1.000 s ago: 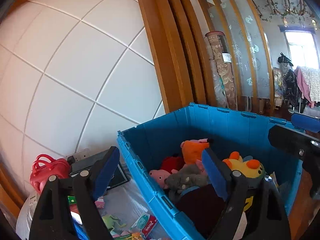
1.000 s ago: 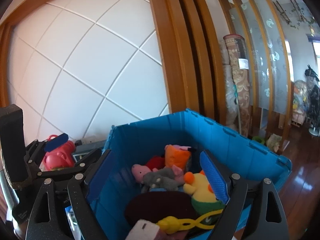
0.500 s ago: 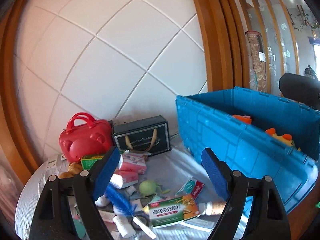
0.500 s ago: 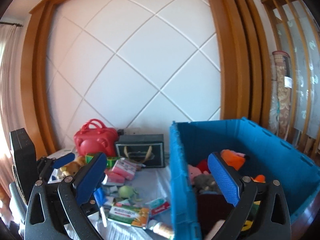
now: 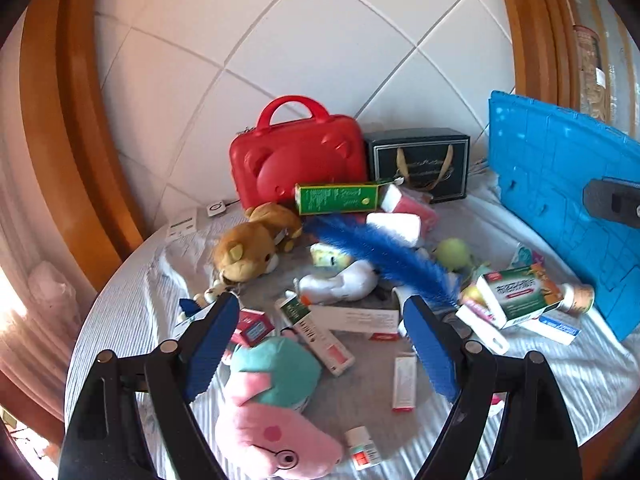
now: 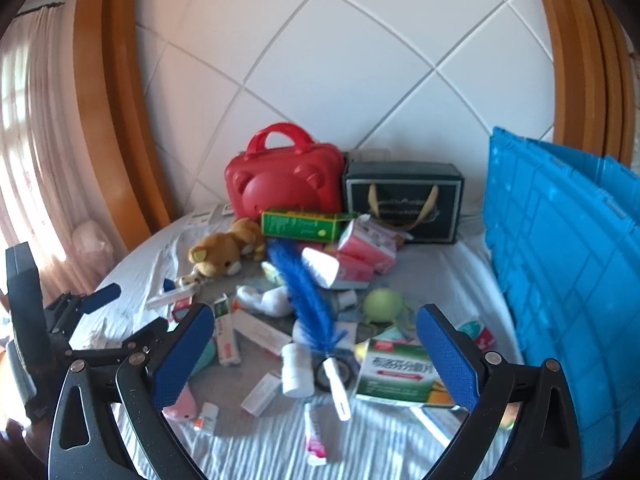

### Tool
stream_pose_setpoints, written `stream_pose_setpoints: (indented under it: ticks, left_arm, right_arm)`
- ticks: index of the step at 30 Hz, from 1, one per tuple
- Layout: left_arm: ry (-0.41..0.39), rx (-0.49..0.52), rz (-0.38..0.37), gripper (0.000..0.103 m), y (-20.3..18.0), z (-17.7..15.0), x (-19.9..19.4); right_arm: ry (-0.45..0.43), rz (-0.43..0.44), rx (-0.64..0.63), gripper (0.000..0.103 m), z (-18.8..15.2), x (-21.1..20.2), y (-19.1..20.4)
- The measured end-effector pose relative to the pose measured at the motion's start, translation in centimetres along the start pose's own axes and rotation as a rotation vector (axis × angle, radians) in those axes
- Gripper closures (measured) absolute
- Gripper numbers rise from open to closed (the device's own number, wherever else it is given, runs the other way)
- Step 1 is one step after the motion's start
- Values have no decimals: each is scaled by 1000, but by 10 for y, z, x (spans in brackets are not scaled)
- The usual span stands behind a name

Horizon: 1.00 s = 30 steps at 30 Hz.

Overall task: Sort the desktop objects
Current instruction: 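Move both grippers back over the pile of objects, then grasp the clear floss-pick box with the left gripper while the right gripper grasps the teal-pink pig plush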

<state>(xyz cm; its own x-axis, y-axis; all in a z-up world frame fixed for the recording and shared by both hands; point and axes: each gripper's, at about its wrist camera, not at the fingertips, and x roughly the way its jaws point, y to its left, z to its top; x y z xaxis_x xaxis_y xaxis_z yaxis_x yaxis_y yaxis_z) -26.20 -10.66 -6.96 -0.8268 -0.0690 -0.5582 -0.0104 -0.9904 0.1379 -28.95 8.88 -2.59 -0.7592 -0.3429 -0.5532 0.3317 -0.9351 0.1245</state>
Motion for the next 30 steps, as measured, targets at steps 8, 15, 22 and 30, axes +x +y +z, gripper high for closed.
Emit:
stream_pose_setpoints:
  ticks: [8, 15, 22, 30]
  left_arm:
    - [121, -17, 23, 19, 24, -46, 33]
    - [164, -49, 42, 19, 42, -70, 38]
    - [192, -80, 162, 19, 93, -85, 43]
    - [247, -163, 274, 19, 155, -115, 46]
  right_arm:
    - [187, 64, -53, 0, -48, 74, 39]
    - [308, 166, -52, 1, -62, 121, 66]
    - [381, 272, -94, 1, -71, 156, 122]
    - [475, 327, -74, 1, -79, 193, 164]
